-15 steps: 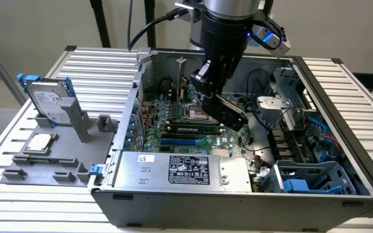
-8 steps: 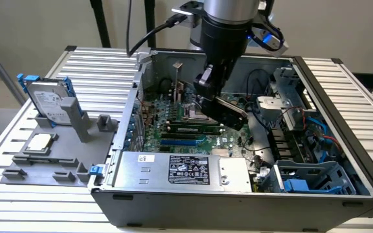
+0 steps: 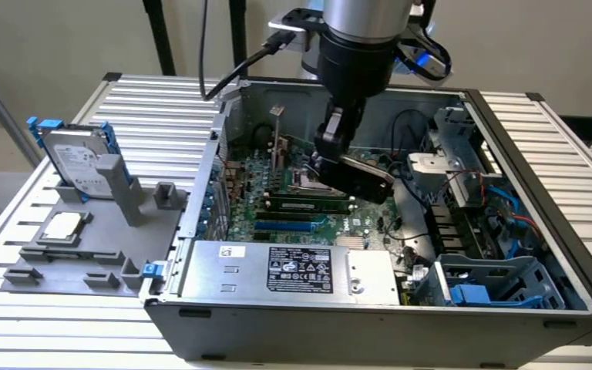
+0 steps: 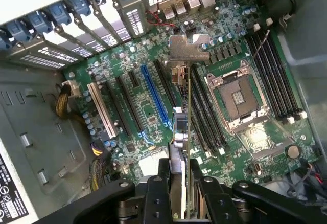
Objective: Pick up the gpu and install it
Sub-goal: 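Insert the gpu into the slot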
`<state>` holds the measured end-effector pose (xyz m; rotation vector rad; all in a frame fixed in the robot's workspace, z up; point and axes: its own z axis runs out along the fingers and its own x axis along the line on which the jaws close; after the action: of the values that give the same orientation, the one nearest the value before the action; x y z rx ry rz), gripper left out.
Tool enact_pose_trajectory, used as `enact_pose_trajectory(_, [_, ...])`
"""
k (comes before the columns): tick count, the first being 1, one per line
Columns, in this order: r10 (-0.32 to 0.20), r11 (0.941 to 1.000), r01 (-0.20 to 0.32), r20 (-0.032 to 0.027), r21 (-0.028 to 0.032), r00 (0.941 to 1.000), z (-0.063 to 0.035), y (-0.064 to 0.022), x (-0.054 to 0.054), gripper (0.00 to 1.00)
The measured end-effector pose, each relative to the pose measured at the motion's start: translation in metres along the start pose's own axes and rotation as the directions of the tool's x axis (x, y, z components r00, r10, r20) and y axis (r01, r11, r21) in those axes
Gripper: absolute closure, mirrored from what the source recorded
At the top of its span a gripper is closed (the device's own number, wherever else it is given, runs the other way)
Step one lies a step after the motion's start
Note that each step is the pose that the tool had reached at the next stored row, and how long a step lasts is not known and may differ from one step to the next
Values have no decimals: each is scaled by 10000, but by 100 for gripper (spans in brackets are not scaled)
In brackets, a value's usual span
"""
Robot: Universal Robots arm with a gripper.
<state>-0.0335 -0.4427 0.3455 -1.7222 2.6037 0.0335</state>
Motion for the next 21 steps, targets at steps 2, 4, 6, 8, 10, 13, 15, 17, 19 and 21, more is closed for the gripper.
enact_pose_trajectory(2, [-307,9995,307,21,54,9995,10,0,1,74])
enact_pose_trajectory(4, [-481,9988,480,50,133,9988,21,4,2,74])
enact_pose_trajectory(6, [-561,9983,560,55,172,9984,32,18,8,74])
enact_pose_trajectory(8, [-663,9977,662,45,173,9978,37,29,14,74])
enact_pose_trajectory(10, [-820,9965,819,46,169,9966,45,35,16,74])
enact_pose_trajectory(13, [-1219,9924,1218,43,150,9925,60,36,17,74])
enact_pose_trajectory(15, [-1520,9883,1520,38,135,9884,72,36,17,74])
enact_pose_trajectory(17, [-1739,9847,1738,37,128,9848,92,42,21,74])
enact_pose_trajectory(19, [-1790,9838,1789,37,126,9838,122,100,46,74])
enact_pose_trajectory(21, [-1793,9837,1793,37,127,9838,156,184,83,74])
